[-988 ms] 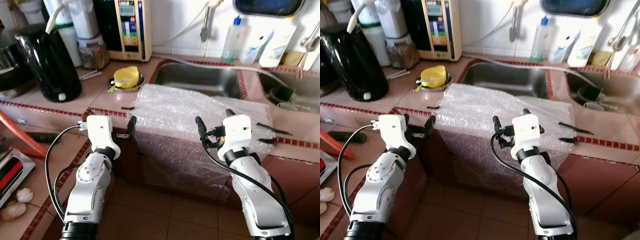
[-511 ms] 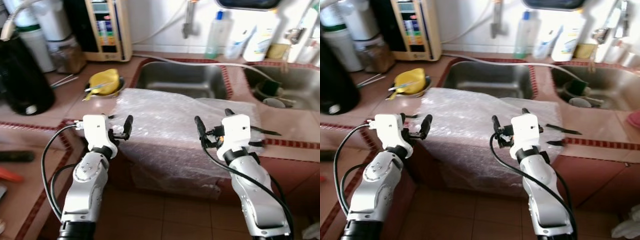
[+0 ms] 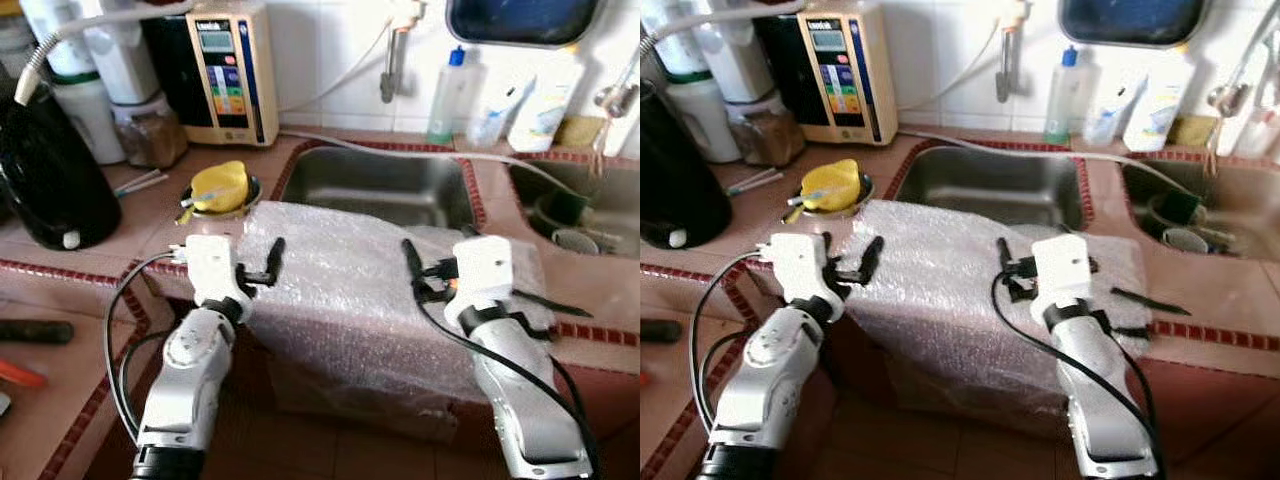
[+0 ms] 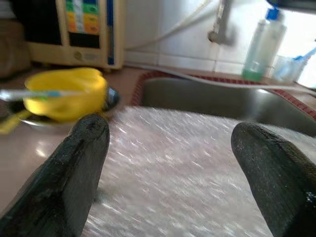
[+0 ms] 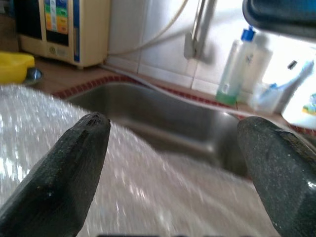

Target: Kitchen organization

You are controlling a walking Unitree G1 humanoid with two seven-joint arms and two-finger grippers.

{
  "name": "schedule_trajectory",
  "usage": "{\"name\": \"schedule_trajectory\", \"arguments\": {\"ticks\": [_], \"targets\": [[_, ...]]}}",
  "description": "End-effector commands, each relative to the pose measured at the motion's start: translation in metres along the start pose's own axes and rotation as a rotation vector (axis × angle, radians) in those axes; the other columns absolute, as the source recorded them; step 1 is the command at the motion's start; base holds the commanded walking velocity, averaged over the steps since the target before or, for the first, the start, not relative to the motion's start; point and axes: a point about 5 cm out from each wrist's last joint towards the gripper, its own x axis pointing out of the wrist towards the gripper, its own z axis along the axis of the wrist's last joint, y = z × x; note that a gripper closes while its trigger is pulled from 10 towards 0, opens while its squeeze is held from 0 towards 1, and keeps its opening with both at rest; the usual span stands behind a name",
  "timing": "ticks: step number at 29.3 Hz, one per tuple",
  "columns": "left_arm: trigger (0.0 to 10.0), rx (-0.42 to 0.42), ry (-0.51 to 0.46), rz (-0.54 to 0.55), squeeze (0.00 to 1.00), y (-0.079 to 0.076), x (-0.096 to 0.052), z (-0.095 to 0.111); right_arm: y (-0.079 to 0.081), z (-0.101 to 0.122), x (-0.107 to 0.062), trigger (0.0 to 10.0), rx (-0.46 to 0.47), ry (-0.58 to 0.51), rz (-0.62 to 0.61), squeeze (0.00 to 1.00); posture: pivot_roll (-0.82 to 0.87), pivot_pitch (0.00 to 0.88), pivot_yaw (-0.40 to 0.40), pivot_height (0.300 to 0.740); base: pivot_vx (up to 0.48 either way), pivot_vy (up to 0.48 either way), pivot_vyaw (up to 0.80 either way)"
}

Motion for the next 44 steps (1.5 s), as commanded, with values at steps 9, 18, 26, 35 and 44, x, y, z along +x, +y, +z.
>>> {"name": "schedule_trajectory", "arguments": {"ticks": [9,18,26,35,44], "targets": [[10.0,0.019,-0.003,0.024,0.00,0.0096,-0.0011,0.0037,0.0084,0.0071,0.0031,10.0,0.010,-0.032,0.031,0.00,0.00,0.000,0.040,0.740,0.353,0.000,0.00],[10.0,0.026,0.008,0.066,0.00,0.0123,-0.0008,0.0016,0.0087,0.0059,0.0023,10.0,0.009,-0.027,0.029,0.00,0.00,0.000,0.040,0.740,0.154,0.000,0.00],[10.0,0.013,0.011,0.061,0.00,0.0112,-0.0002,0.0024,0.0084,0.0053,0.0023,10.0,0.008,-0.026,0.030,0.00,0.00,0.000,0.039,0.740,0.000,0.000,0.00],[10.0,0.006,0.022,0.066,0.00,0.0111,-0.0001,0.0013,0.0086,0.0054,0.0022,10.0,0.004,-0.027,0.032,0.00,0.00,0.000,0.039,0.740,0.000,-0.224,0.00],[10.0,0.004,0.023,0.065,0.00,0.0115,0.0001,0.0012,0.0088,0.0056,0.0023,10.0,0.001,-0.028,0.035,0.00,0.00,0.000,0.039,0.740,0.000,-0.311,0.00]]}}
